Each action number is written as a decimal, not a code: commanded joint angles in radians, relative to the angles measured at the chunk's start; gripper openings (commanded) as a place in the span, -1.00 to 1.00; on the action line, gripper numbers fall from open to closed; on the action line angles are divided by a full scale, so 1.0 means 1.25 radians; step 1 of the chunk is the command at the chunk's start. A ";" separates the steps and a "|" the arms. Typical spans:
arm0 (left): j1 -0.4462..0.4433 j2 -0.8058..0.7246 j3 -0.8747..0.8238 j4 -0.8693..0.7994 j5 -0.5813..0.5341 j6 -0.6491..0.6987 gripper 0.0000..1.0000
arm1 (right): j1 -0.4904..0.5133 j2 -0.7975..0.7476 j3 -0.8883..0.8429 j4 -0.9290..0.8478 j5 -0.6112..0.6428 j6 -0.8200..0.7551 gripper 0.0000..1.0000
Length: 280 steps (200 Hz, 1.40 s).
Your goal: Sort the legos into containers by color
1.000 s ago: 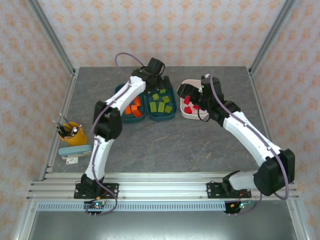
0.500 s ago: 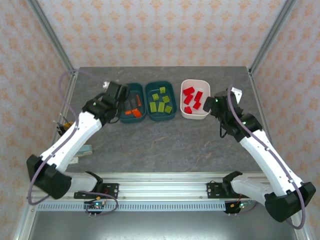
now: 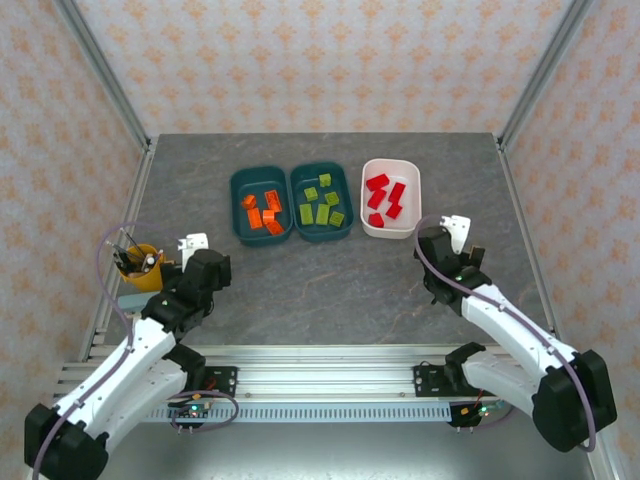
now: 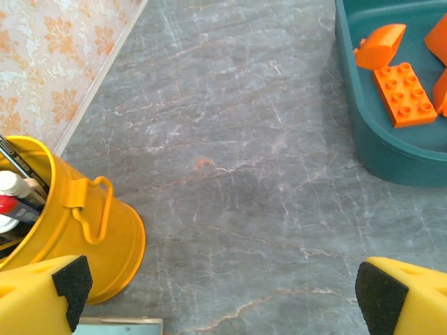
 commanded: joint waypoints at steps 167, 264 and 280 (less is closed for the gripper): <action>0.317 0.554 0.004 0.811 0.317 0.101 1.00 | -0.262 0.396 -0.027 0.655 -0.368 -0.246 1.00; 0.296 0.560 -0.010 0.853 0.339 0.141 1.00 | -0.300 0.396 -0.069 0.723 -0.406 -0.212 0.99; 0.253 0.558 -0.037 0.898 0.279 0.170 1.00 | -0.299 0.407 -0.142 0.843 -0.405 -0.214 0.99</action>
